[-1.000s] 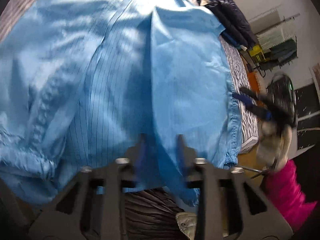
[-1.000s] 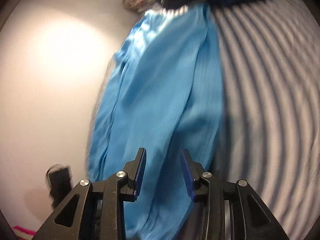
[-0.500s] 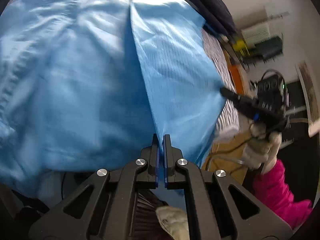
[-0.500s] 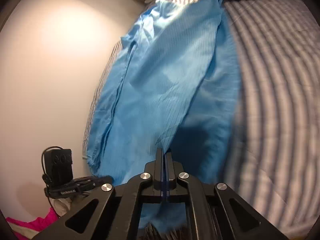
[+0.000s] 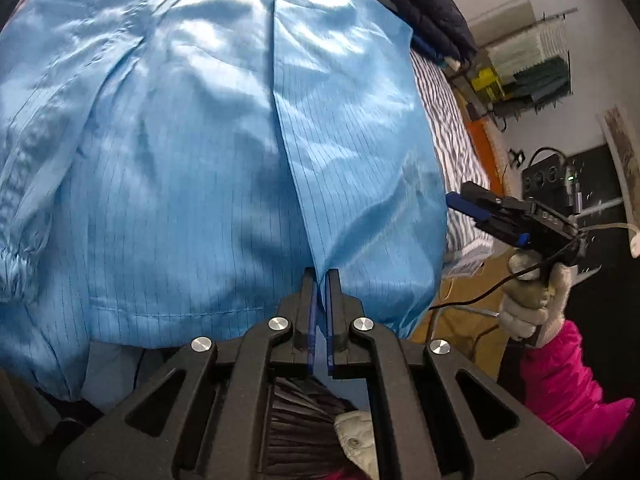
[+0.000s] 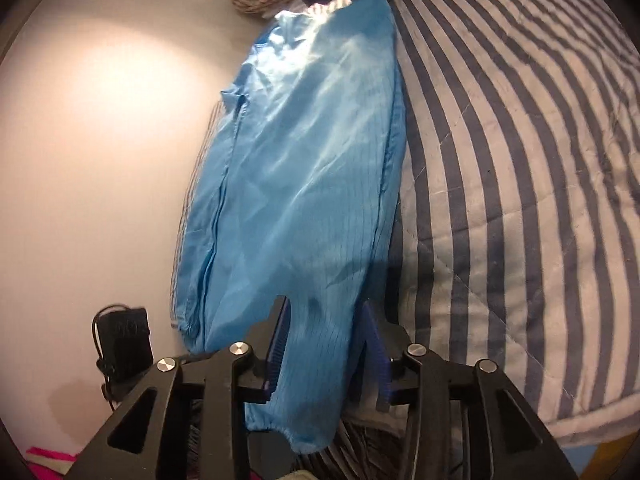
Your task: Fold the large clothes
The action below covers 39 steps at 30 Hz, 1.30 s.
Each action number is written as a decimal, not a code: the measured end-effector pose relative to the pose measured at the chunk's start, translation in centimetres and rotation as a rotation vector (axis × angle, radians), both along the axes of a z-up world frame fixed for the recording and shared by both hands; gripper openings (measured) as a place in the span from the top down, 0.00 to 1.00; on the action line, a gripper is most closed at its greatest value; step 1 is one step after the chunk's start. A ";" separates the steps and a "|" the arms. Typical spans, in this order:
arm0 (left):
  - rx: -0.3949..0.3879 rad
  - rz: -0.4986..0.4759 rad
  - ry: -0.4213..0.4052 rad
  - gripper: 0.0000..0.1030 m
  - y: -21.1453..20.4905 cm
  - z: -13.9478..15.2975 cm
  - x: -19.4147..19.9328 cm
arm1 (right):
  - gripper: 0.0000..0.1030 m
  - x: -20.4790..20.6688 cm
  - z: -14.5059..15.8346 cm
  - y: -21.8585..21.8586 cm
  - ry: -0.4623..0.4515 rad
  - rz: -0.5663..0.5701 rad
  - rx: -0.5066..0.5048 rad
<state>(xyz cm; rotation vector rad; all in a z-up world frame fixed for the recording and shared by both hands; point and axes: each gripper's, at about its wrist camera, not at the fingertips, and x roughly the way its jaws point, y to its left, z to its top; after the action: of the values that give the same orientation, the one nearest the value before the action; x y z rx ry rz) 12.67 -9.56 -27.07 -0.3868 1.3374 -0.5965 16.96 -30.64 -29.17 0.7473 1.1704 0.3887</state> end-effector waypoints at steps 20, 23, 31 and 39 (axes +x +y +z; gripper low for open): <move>0.216 -0.151 -0.205 1.00 -8.5 -1.5 4.5 | 0.95 -4.2 -3.4 2.3 -0.036 -0.042 0.196; 0.188 -0.136 -0.184 1.00 -8.0 -1.1 5.0 | 0.91 -4.6 -2.2 2.2 -0.082 -0.030 0.174; 0.122 -0.123 -0.244 1.00 -7.9 0.8 4.5 | 0.86 -4.8 -3.9 2.1 -0.018 -0.087 0.189; 0.131 -0.138 -0.205 1.00 -8.6 -0.5 4.3 | 0.99 -3.7 1.4 4.7 -0.029 -0.052 -0.004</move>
<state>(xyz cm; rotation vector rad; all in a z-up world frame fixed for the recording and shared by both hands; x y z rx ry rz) 16.96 -18.13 -27.55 -0.1227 1.2040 -0.6412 13.25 -25.98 -27.79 0.7648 1.1215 0.3525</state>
